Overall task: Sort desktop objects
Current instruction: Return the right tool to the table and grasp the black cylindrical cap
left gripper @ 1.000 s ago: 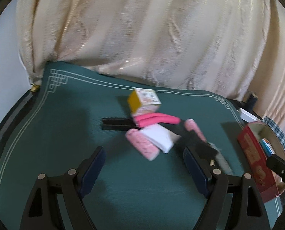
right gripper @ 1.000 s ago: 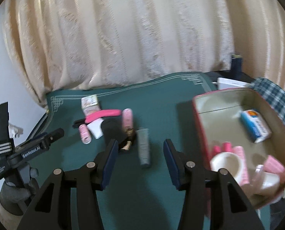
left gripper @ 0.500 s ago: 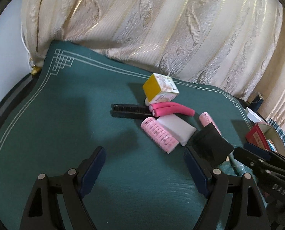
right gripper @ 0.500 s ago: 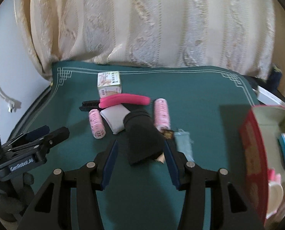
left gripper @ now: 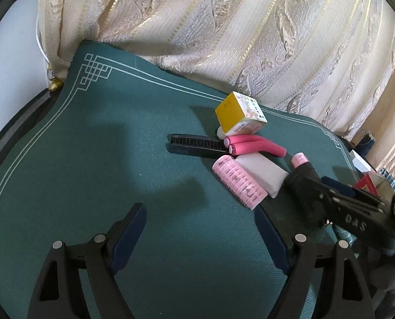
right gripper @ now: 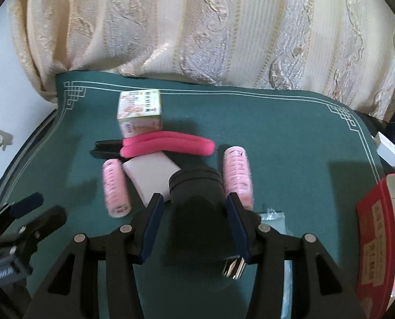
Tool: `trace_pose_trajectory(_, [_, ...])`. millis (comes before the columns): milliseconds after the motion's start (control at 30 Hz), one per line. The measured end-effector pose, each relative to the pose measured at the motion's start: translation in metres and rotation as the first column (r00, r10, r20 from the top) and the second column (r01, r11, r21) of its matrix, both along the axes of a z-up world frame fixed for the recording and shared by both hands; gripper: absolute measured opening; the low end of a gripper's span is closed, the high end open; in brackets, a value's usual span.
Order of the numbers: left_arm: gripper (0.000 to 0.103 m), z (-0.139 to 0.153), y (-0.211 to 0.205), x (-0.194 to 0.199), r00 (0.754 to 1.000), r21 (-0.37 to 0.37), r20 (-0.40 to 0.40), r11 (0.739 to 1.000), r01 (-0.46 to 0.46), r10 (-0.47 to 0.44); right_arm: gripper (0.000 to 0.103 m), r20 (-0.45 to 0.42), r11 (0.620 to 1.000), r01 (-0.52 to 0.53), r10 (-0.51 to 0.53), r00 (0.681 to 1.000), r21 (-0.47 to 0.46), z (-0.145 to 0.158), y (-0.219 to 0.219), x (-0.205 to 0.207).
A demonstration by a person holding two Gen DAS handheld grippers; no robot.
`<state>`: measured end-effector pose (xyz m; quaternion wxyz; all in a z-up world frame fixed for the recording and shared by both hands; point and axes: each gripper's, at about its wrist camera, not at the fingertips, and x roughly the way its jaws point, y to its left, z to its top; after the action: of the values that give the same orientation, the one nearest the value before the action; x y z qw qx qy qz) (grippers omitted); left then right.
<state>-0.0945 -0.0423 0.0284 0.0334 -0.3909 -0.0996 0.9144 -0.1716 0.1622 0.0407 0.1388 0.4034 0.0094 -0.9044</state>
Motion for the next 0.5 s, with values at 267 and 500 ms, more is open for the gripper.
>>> trace_pose_trajectory(267, [0.085,-0.004,0.000,-0.002,1.000,-0.012,0.009,1.000,-0.001,0.001,0.053,0.098,0.998,-0.049,0.052,0.994,-0.036,-0.023,0.000,-0.016])
trace_pose_trajectory(500, [0.085,-0.007,0.000,-0.005,1.000,-0.018,0.013,1.000,0.003,-0.003,0.052,0.112,0.996,-0.061,0.067,0.991,-0.057,-0.016,0.006,0.009])
